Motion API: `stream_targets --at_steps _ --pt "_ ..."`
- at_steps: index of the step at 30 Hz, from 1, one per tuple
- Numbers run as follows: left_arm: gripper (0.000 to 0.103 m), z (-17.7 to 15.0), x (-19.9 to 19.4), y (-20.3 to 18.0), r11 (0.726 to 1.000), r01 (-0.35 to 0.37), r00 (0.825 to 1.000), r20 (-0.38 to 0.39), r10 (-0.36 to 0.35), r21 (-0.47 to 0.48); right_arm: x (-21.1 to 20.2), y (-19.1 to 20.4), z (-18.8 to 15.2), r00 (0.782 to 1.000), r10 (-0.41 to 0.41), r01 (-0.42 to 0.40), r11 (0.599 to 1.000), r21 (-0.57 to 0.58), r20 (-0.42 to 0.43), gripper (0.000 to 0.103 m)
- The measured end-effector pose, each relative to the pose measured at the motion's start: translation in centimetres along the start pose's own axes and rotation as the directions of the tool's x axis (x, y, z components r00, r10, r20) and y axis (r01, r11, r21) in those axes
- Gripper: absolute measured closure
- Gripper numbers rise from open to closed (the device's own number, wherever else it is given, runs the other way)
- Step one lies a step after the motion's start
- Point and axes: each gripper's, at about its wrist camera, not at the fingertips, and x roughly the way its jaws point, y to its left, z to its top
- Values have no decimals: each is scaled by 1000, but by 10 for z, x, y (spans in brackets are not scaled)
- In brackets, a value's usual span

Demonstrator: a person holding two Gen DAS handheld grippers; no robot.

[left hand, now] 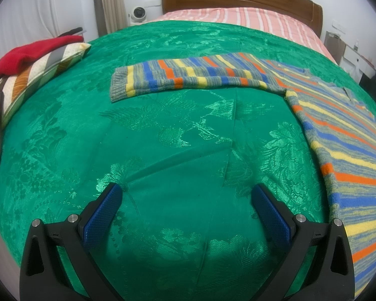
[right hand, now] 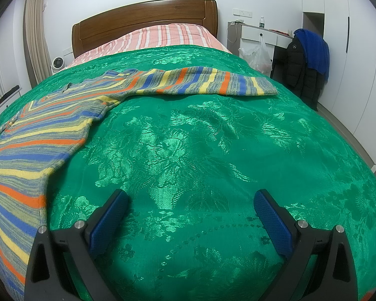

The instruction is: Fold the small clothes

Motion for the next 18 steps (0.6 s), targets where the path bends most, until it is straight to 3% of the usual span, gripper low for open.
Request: stream_targets --at_steps 18 --pt "0 3 -2 2 1000 1 1000 8 -1 4 -2 -2 0 1000 -16 16 1000 0 -3 3"
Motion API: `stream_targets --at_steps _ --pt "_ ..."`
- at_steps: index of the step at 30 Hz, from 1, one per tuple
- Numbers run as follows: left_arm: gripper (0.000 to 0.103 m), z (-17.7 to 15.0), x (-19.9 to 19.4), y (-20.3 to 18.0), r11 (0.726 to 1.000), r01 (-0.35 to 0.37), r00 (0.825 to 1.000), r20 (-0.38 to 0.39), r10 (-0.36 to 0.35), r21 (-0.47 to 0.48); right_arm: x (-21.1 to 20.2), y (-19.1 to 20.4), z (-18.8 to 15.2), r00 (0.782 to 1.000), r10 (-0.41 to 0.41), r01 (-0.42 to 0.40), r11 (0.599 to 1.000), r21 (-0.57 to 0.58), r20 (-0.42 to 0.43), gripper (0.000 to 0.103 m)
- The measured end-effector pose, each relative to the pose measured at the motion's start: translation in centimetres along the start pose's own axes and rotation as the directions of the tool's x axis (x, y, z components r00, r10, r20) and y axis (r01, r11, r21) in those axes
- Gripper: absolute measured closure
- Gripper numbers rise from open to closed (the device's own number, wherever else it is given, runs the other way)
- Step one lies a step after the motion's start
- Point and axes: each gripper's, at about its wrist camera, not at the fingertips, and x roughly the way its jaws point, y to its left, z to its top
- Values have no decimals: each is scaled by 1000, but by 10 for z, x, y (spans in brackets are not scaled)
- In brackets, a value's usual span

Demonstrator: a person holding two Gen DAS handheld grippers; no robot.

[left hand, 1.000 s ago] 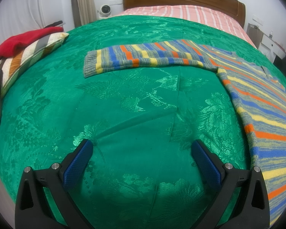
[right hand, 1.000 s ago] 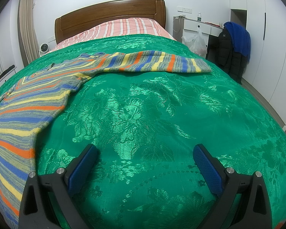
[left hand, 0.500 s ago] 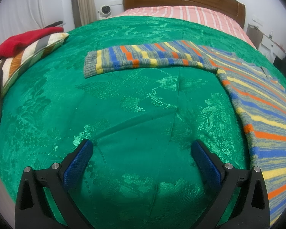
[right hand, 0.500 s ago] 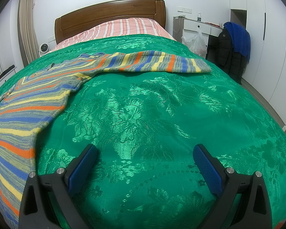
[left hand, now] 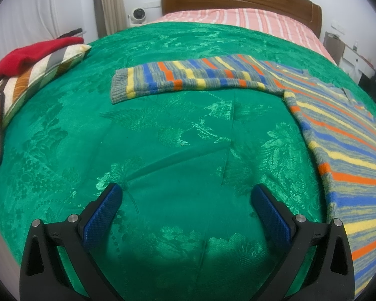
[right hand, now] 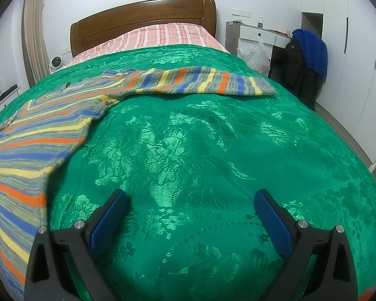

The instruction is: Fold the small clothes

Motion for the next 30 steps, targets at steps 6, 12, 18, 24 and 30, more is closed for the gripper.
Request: stream_targets --at_steps 6,12,18,24,30 --pt "0 0 1 0 1000 -1 1000 1 1 1 0 0 0 1000 -6 6 1000 -1 1 3" --pt "0 0 2 1 1000 -5 1000 5 5 2 0 1 -1 1000 -7 7 1000 -1 0 3" --pt "0 0 2 0 1000 -5 1000 5 5 3 -3 -1 14 995 20 -20 1000 -4 -100 3" --pt "0 -1 2 0 1000 -8 1000 7 8 4 -21 -63 81 979 205 -199 962 187 -10 3" --pt "0 -1 2 -1 1000 -12 1000 10 12 6 40 -166 114 933 359 -293 728 620 19 13"
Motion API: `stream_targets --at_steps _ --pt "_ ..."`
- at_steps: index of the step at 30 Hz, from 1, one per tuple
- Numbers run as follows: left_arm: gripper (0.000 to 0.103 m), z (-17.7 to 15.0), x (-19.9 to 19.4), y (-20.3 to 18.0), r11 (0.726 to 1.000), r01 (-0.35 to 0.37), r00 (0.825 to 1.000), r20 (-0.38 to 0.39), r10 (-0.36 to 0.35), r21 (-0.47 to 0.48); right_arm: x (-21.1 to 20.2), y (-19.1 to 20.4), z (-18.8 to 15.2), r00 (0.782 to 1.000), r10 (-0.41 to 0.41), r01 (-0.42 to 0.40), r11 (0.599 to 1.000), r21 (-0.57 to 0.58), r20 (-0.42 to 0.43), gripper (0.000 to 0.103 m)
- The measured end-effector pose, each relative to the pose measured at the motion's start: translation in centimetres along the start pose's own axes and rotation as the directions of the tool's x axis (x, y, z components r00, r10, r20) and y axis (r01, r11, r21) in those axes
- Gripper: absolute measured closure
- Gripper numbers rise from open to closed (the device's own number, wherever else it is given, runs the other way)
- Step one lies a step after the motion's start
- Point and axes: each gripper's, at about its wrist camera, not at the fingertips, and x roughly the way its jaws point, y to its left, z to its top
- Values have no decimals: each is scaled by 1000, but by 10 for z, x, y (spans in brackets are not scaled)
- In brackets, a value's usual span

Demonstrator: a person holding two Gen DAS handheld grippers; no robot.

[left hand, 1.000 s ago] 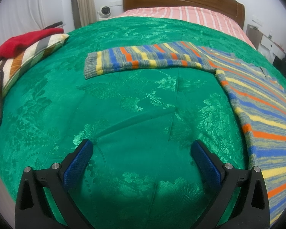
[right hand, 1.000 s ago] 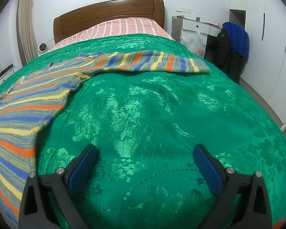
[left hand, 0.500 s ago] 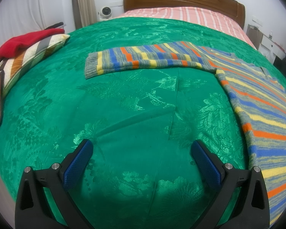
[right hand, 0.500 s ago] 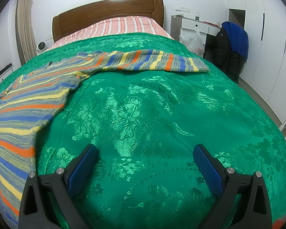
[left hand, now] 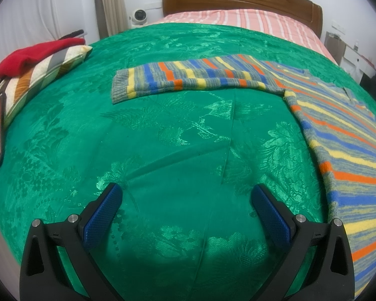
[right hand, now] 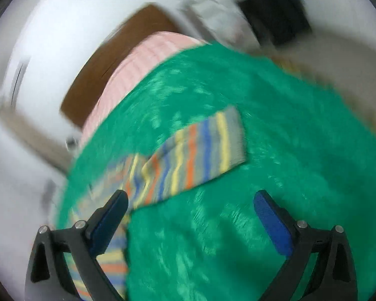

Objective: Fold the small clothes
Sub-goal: 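Grasp the grey sleeve cuff with the right tool and fold it across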

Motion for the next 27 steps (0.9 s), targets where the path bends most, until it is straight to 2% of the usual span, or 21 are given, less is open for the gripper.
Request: stream_targets --at_steps 1,3,4,8,9,11,12,13,15,18,21,24,27 --pt "0 0 0 -1 1000 -2 1000 1 2 0 10 -16 8 999 31 -28 996 88 -25 21" --pt "0 -1 0 -1 1000 -5 1000 3 5 1 30 -39 15 995 77 -62 975 214 -62 27" --pt "0 -1 0 -2 1000 -8 1000 4 8 2 37 -43 17 995 88 -73 968 240 -54 30" --pt "0 -2 0 -4 1000 -15 1000 7 15 5 67 -32 24 993 118 -109 965 239 -21 31" --pt "0 -2 0 -4 1000 -15 1000 8 15 5 75 -30 25 995 99 -93 967 235 -17 36" --pt "0 -2 0 -4 1000 -16 1000 9 16 4 87 -27 28 999 49 -46 975 219 -9 72" --pt "0 -2 0 -4 1000 -17 1000 9 17 4 91 -25 29 1000 -25 28 979 200 -20 100" --pt "0 -3 0 -5 1000 -18 1000 10 18 4 86 -25 27 996 -93 90 976 196 4 101" --pt "0 -3 0 -5 1000 -19 1000 10 19 4 71 -28 23 986 -159 144 965 219 53 101" --pt "0 -3 0 -6 1000 -15 1000 9 15 3 65 -29 20 979 -202 190 960 206 35 101" --pt "0 -3 -1 -6 1000 -14 1000 9 14 3 65 -7 25 969 -245 240 964 116 34 101" --pt "0 -3 -1 -5 1000 -13 1000 7 13 2 56 43 33 973 -213 214 977 6 91 101" --pt "0 -3 -1 -5 1000 -12 1000 6 12 2 57 127 33 991 -91 107 978 -177 98 101"
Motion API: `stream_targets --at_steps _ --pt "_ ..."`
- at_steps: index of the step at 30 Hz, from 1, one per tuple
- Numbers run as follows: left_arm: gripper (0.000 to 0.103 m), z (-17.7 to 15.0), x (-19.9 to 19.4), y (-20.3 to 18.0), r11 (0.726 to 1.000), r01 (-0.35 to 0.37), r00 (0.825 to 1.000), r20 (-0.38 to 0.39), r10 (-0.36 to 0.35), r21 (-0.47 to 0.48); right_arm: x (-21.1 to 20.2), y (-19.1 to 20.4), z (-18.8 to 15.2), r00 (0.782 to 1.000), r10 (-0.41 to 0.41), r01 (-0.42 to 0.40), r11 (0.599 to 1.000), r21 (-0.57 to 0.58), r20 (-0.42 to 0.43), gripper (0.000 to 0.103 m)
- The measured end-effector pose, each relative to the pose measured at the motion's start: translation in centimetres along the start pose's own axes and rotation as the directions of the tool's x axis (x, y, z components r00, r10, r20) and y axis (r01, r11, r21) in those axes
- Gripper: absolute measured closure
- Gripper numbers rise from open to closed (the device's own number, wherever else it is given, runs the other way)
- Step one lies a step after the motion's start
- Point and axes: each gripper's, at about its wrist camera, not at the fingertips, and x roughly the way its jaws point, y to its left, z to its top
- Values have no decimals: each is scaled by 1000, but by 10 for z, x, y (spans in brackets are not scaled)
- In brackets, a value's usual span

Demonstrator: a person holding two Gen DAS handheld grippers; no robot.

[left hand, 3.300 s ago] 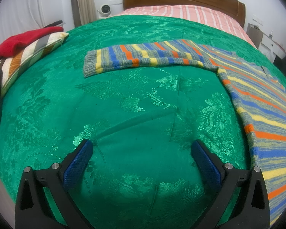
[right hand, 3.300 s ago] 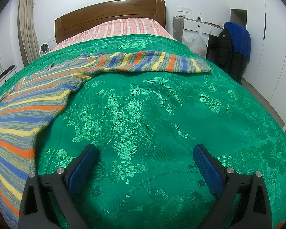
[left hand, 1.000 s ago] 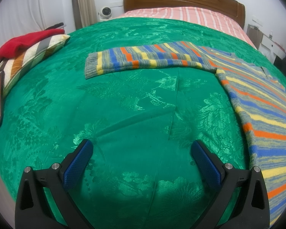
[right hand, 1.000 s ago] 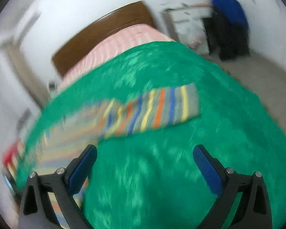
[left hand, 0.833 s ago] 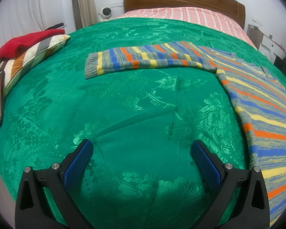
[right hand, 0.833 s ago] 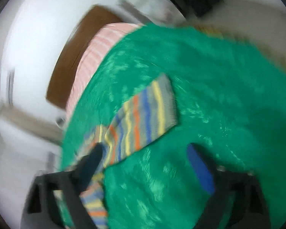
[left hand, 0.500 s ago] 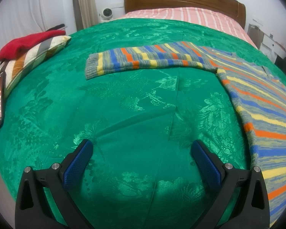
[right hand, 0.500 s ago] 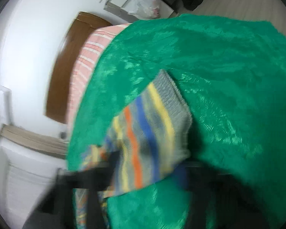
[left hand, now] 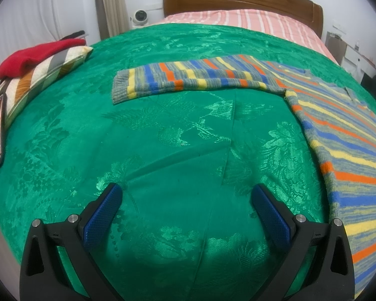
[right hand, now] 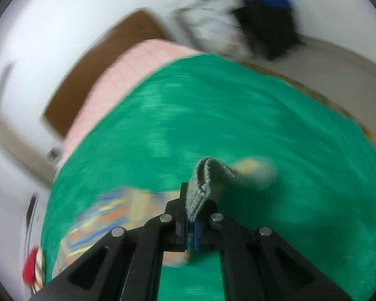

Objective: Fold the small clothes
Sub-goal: 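Grasp the grey sleeve cuff with the right tool and fold it across, then open the right tool and lift it off the sweater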

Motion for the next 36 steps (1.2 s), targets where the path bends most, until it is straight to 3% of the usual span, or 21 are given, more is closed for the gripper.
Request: stream_targets --at_steps 4,8,9,10,11,12,14,16,19,22,24,30,34,36 --pt "0 0 1 0 1000 4 1000 -1 -4 -1 3 123 -8 982 178 -188 955 -229 -65 101" --pt "0 0 1 1 1000 5 1000 0 -5 -1 29 225 -51 922 319 -379 858 -346 -220 98" --pt "0 0 1 1 1000 5 1000 -1 -5 -1 43 243 -64 893 348 -433 835 -339 -284 87" --pt "0 0 1 0 1000 5 1000 -1 -5 -1 56 253 -75 868 365 -470 823 -318 -338 53" --pt "0 0 1 0 1000 4 1000 -1 -4 -1 73 262 -85 837 375 -500 818 -282 -398 35" --pt "0 0 1 1 1000 4 1000 -1 -4 -1 78 264 -94 823 388 -514 819 -254 -415 25" --pt "0 0 1 1 1000 5 1000 -1 -5 -1 86 257 -103 811 415 -524 828 -197 -413 25" --pt "0 0 1 0 1000 4 1000 -1 -4 -1 87 243 -109 821 402 -504 844 -184 -406 25" --pt "0 0 1 1 1000 4 1000 -1 -4 -1 82 204 -108 871 318 -418 880 -226 -374 25" --pt "0 0 1 1 1000 3 1000 0 -3 -1 71 156 -113 933 168 -278 897 -344 -318 25" --pt "0 0 1 1 1000 2 1000 1 -2 0 61 113 -120 966 38 -153 883 -444 -257 25" --pt "0 -1 0 0 1000 -2 1000 7 2 2 30 4 -140 981 -129 47 881 -471 -142 25" --pt "0 -2 0 -1 1000 -6 1000 10 5 4 8 -43 -141 982 -181 141 895 -424 -56 24" --pt "0 -2 0 -1 1000 -7 1000 12 7 4 7 -59 -143 983 -177 146 909 -391 -44 22"
